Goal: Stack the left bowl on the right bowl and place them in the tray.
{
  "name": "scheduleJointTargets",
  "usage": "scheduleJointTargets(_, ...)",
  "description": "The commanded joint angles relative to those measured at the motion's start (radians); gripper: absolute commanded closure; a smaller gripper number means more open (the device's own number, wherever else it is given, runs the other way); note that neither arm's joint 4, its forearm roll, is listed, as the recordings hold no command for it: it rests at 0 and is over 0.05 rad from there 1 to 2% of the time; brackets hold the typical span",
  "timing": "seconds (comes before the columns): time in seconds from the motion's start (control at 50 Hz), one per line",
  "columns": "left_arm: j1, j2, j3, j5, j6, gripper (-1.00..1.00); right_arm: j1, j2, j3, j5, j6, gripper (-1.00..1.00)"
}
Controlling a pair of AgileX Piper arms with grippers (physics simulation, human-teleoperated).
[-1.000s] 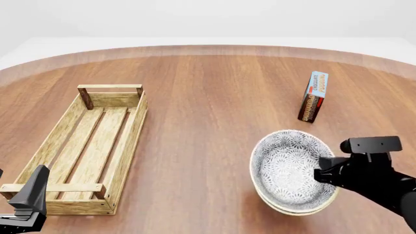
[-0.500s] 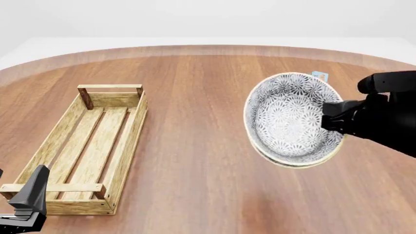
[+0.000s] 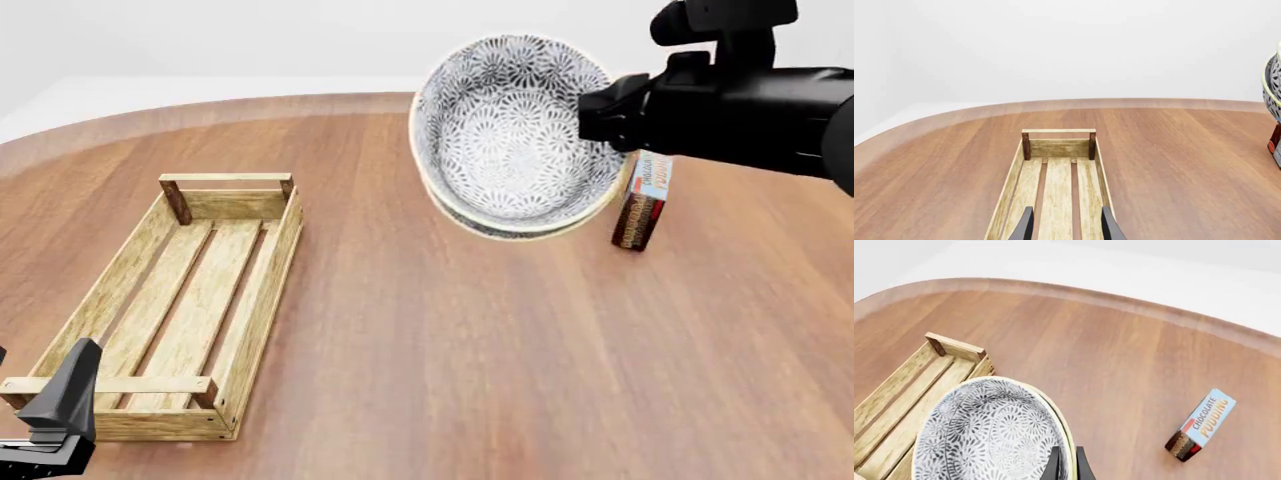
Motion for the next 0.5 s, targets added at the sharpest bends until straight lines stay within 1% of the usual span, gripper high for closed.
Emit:
scheduleJointTargets(0.02, 0.000, 0.000, 0.000, 0.000, 0.000, -1.00, 0.060, 0.088, -0.125, -0.007, 0.007, 1.00)
scheduleJointTargets(0.08, 0.000, 0.000, 0.000, 0.000, 0.000, -1.00, 0.070, 0.110, -0.146, -0.017, 0.013, 1.00)
scheduleJointTargets(0.12, 0.000, 0.000, 0.000, 0.000, 0.000, -1.00, 0.078, 0.128, -0.165, -0.026, 0.026, 1.00)
scheduleJointTargets(0.14, 0.000, 0.000, 0.000, 0.000, 0.000, -1.00, 0.086, 0.133, -0.168, -0.036, 0.042, 1.00)
scheduleJointTargets(0.24, 0.000, 0.000, 0.000, 0.000, 0.000, -1.00, 0.116, 0.196, -0.196, -0.074, 0.066, 1.00)
scheduleJointTargets(0.26, 0.000, 0.000, 0.000, 0.000, 0.000, -1.00, 0.129, 0.210, -0.204, -0.085, 0.083, 1.00)
scheduleJointTargets(0.32, 0.000, 0.000, 0.000, 0.000, 0.000, -1.00, 0.153, 0.247, -0.233, -0.100, 0.102, 1.00)
scheduleJointTargets(0.38, 0.000, 0.000, 0.000, 0.000, 0.000, -1.00, 0.166, 0.271, -0.253, -0.103, 0.107, 1.00)
scheduleJointTargets(0.44, 0.000, 0.000, 0.000, 0.000, 0.000, -1.00, 0.193, 0.329, -0.314, -0.100, 0.112, 1.00)
scheduleJointTargets(0.5, 0.000, 0.000, 0.000, 0.000, 0.000, -1.00, 0.204, 0.357, -0.343, -0.098, 0.116, 1.00)
